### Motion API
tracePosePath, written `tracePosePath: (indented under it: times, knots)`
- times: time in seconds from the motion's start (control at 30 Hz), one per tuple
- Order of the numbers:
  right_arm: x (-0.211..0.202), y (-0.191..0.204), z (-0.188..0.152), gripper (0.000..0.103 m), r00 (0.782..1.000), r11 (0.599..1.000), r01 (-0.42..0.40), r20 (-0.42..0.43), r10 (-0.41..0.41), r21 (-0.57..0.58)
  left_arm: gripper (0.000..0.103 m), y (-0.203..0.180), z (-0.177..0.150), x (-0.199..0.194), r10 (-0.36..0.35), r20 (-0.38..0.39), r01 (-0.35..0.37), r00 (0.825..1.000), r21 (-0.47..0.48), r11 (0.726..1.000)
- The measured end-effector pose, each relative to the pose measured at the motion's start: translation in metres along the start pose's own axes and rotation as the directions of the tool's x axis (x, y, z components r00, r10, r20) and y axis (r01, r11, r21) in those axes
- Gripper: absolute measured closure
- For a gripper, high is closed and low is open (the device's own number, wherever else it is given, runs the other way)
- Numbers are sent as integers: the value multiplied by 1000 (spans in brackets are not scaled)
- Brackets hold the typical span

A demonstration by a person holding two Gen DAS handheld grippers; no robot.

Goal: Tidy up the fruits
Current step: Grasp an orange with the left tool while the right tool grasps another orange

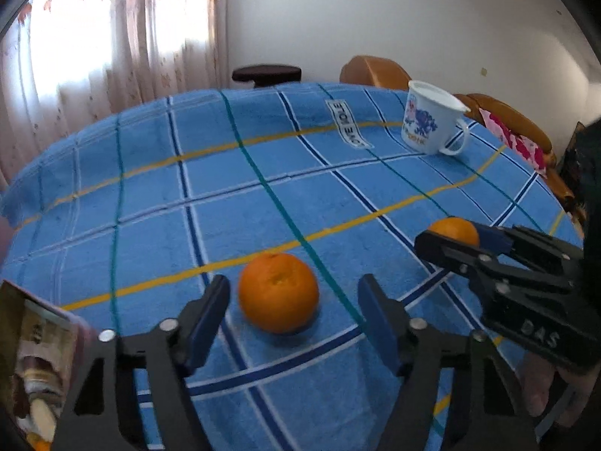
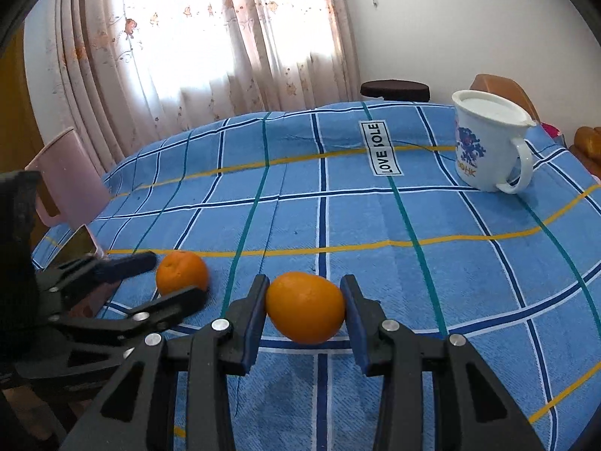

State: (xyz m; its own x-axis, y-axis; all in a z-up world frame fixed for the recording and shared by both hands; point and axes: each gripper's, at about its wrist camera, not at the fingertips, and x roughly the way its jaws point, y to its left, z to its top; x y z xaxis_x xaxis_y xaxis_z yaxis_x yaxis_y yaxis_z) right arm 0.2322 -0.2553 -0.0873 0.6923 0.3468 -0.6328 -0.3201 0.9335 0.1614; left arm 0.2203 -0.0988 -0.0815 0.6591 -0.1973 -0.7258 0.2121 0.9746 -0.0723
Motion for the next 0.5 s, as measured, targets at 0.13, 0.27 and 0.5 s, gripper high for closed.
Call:
tracePosePath:
  times: [0.13, 0.27, 0.5]
  knots:
    - [1, -1, 0, 62, 1000, 1000, -13, -4, 13, 3, 42, 2, 2, 13, 14, -39, -15, 999, -8, 1000]
    - [3, 1, 0, 62, 999, 999, -33, -15, 33, -6, 54, 12, 1, 11, -4, -38, 3, 999, -42, 999]
    - [-4, 4, -2, 62, 999, 999, -34, 22, 34, -27, 55, 10, -4, 0, -27, 2, 27, 1000, -35, 999]
